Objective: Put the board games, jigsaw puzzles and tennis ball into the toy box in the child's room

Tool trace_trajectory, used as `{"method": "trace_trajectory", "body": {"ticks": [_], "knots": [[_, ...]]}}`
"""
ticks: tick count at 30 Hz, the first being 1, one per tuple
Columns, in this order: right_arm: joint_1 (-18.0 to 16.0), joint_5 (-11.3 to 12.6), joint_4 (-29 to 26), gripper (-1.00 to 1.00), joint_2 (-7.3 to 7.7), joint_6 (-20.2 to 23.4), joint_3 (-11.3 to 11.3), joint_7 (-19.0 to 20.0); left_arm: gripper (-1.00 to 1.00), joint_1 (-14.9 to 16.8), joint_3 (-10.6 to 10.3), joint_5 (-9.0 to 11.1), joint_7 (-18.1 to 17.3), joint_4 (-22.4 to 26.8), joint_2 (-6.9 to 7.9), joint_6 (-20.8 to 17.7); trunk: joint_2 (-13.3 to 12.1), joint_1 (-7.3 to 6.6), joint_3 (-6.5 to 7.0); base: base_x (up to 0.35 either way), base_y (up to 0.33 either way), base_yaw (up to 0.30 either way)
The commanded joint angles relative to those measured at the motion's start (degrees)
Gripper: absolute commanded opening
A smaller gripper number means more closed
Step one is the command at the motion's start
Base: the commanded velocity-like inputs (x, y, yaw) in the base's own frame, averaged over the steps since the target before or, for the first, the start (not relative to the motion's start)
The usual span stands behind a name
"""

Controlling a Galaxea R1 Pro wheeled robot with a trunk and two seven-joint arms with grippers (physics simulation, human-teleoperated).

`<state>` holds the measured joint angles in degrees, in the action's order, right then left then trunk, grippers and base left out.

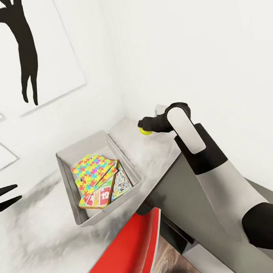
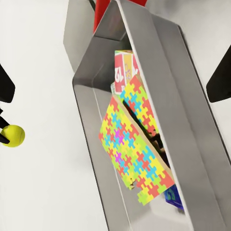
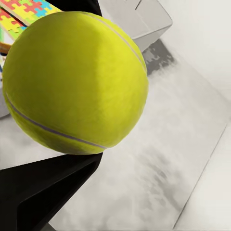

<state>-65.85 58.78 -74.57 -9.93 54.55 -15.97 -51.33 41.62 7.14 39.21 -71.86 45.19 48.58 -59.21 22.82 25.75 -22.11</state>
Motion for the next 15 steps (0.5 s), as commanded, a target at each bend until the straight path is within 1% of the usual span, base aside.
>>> {"method": "trace_trajectory", "body": {"ticks": [1,15], "knots": [[-0.1,0.6,0.0,-1.00,0.00,0.0,0.0,-0.7,1.00,0.0,0.0,0.1,-0.1,0.0,0.02,-0.4,0.1,0.04,0.00,0.000,0.000,0.000],[-0.1,0.7,-1.2,-1.00,0.00,0.0,-0.1,-0.7,1.00,0.0,0.0,0.1,-0.1,0.0,0.11,-0.4,0.1,0.04,1.34,0.000,0.000,0.001]]}}
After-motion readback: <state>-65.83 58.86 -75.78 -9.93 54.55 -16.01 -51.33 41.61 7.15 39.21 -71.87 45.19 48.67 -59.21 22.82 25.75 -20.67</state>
